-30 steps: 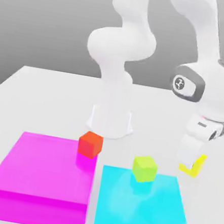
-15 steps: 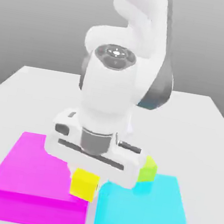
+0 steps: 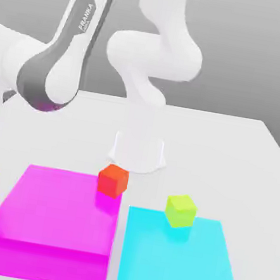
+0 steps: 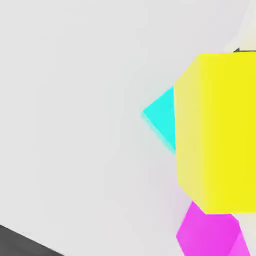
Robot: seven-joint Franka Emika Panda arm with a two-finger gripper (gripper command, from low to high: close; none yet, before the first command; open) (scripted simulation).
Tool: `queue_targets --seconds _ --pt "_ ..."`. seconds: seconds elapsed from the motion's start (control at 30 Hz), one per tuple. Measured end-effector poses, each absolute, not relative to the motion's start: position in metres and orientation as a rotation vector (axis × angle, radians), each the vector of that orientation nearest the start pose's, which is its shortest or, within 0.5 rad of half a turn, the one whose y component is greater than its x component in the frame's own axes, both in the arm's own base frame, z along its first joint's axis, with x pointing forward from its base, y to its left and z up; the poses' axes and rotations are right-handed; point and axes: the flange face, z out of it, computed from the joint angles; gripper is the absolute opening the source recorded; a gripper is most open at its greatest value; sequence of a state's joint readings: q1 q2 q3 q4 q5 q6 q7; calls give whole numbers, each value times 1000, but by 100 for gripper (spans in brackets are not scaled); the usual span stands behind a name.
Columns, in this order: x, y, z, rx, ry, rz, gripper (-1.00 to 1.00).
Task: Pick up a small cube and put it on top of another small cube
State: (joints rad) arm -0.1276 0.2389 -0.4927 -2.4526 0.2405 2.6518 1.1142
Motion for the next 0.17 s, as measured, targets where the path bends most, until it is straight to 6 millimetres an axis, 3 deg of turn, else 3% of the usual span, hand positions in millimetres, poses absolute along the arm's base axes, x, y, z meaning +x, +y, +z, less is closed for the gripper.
queue_targets --seconds 0.03,0.07,0.17 --pt "384 -293 201 -1779 2589 -1 -100" --pt "383 -293 190 -1777 2590 -1 100" --pt "383 -293 190 -1777 2590 -1 100"
